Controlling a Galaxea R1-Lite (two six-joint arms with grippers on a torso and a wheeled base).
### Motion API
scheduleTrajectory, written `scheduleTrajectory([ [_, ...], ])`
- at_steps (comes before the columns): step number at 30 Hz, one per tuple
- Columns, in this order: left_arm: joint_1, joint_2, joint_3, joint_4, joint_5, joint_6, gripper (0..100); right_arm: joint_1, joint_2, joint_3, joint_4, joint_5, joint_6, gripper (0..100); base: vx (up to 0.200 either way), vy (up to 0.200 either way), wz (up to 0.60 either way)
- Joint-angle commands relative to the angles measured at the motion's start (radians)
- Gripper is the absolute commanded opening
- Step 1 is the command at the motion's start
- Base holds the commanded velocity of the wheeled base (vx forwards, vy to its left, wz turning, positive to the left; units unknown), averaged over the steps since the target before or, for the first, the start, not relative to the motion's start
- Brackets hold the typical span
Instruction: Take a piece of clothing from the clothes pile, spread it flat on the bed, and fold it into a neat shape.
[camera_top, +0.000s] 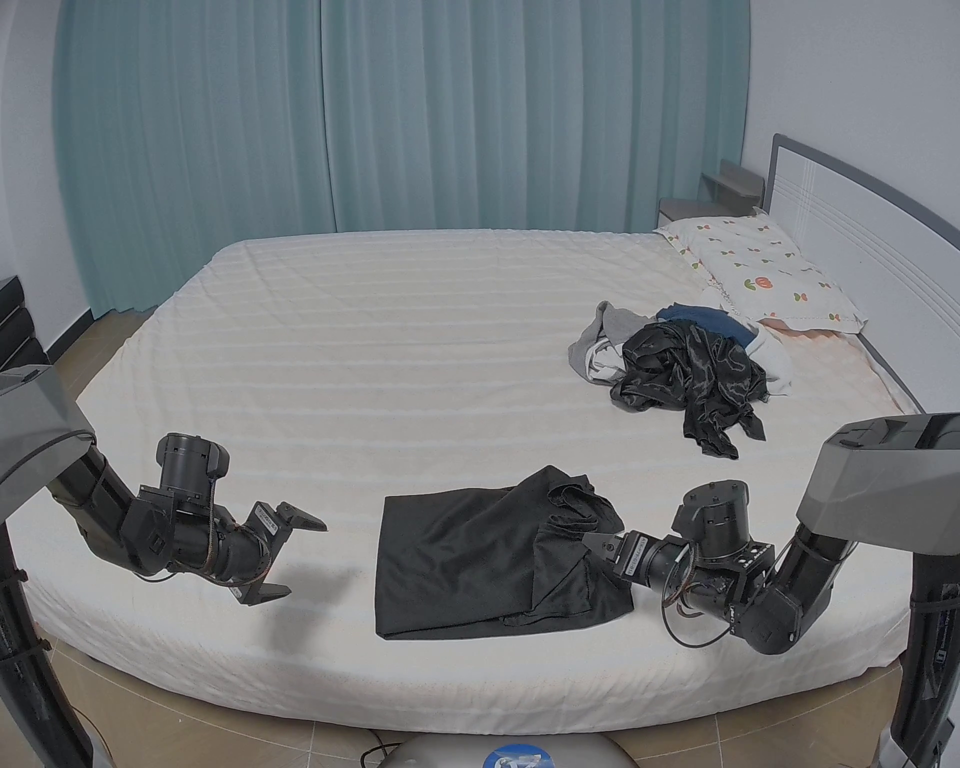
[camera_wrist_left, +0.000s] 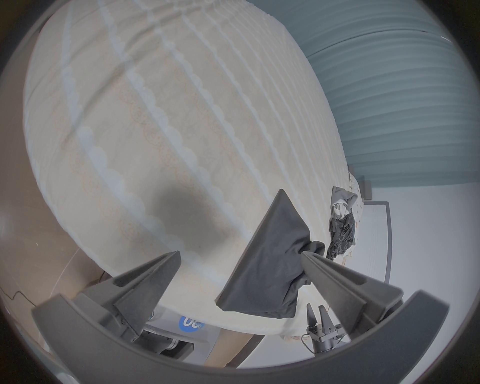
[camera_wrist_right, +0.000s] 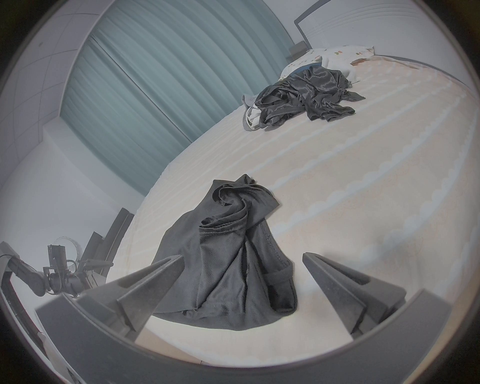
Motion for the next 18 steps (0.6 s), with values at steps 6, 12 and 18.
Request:
scheduleTrajectory([
  [6,0.0,0.013,-0.01,-0.003,0.001,-0.007,100,0.005,0.057,-0.154,0.108,-0.12,-0.075,100,0.0,0.2,0.0],
  [12,-0.003,0.019,-0.002,-0.004,0.011,0.001,100,0.037,0.069,-0.216,0.189,-0.168,-0.112,100,0.0,0.067,0.0],
  [18,-0.01,0.021,0.001,-0.004,0.013,0.003,100,0.025,0.076,-0.242,0.217,-0.238,-0.162,100,0.0,0.0,0.0],
])
